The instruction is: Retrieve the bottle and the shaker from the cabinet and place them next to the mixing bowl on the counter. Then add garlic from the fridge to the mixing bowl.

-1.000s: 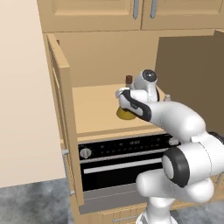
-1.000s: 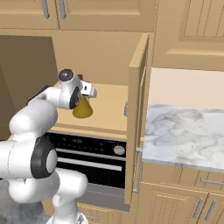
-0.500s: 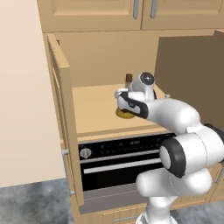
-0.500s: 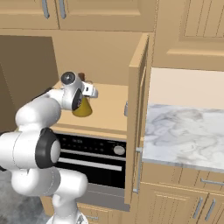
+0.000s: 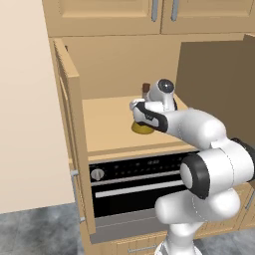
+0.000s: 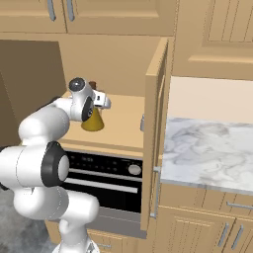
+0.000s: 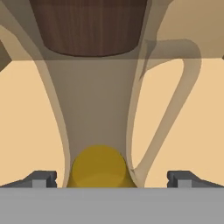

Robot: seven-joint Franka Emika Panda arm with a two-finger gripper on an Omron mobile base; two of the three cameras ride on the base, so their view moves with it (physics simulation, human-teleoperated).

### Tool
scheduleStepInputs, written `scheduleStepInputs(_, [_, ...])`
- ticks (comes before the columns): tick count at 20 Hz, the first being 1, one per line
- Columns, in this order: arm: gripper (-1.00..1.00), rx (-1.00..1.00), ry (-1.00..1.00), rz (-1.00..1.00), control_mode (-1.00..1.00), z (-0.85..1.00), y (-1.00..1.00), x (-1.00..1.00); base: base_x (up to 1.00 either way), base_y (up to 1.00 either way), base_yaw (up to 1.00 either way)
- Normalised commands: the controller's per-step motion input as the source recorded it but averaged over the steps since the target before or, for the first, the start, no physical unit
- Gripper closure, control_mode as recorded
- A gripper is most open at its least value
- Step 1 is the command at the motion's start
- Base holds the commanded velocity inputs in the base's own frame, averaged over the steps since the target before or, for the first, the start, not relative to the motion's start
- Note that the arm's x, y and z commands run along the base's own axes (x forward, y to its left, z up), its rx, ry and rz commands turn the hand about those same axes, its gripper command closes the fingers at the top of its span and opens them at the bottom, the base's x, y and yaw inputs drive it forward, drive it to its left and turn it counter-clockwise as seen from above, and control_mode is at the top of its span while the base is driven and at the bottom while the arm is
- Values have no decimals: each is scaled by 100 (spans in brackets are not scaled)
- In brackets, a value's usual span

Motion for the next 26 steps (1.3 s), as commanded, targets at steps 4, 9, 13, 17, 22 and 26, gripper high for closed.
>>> scheduleStepInputs(4, [-100, 0, 0, 0, -100, 0, 0, 0, 0, 0, 0])
scheduleStepInputs(9, [-100, 0, 0, 0, -100, 0, 0, 0, 0, 0, 0])
scheduleStepInputs(13, [-100, 0, 0, 0, -100, -5, 0, 0, 0, 0, 0])
scheduleStepInputs(17, [-100, 0, 0, 0, -100, -3, 3, 0, 0, 0, 0])
scheduleStepInputs(22, [-100, 0, 0, 0, -100, 0, 1, 0, 0, 0, 0])
scheduleStepInputs(26, [-100, 0, 0, 0, -100, 0, 3, 0, 0, 0, 0])
